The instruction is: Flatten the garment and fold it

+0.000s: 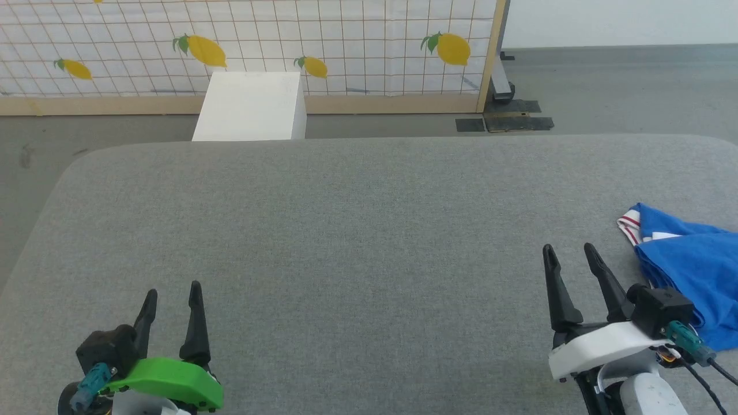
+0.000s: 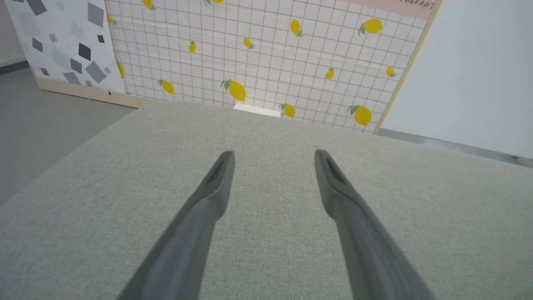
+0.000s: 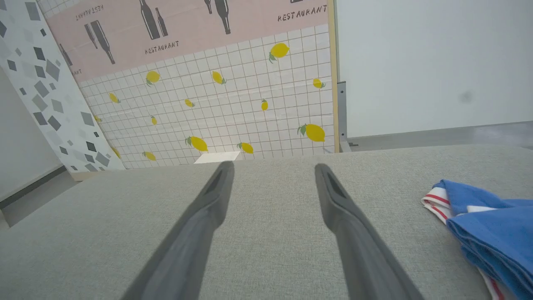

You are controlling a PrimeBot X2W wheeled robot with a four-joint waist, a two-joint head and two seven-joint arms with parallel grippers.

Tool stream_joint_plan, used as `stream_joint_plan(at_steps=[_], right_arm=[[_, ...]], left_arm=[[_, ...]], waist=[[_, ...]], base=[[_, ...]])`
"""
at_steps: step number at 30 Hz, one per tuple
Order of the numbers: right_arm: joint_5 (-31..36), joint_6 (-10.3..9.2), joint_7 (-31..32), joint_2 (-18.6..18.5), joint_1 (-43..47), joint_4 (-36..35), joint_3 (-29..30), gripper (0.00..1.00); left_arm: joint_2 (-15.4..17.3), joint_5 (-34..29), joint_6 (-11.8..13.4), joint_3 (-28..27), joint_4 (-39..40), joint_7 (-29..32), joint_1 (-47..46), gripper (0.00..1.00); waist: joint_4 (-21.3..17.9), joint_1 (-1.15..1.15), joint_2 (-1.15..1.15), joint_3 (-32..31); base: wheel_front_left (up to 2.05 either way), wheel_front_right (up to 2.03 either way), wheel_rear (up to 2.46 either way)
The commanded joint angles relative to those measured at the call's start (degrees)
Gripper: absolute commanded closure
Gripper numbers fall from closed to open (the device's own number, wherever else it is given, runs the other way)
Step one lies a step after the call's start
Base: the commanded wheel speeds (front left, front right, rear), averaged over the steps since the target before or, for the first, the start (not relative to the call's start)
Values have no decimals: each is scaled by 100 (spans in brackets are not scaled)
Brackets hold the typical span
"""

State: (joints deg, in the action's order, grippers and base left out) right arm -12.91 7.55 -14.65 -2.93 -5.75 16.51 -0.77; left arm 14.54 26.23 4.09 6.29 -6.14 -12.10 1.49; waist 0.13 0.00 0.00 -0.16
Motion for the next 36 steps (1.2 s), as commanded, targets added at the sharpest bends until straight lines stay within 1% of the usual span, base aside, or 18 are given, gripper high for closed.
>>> stream_joint_plan(at_steps=[1,14,36], right_arm=[[66,-6,-28,4,86,32,7,0],[143,-6,11,5,110,285,38,0],[137,-6,40,5,78,348,81,0]], left_arm=[[35,-56,-3,19,-15,6,104,0],[34,-16,23,114,-173,47,86,0],[104,-11,58,232,-165,60,52,0]], waist=[[-18,0,0,-3],[-43,0,0,-2],[-52,0,0,-12]], base=[[0,0,0],[0,0,0],[0,0,0]])
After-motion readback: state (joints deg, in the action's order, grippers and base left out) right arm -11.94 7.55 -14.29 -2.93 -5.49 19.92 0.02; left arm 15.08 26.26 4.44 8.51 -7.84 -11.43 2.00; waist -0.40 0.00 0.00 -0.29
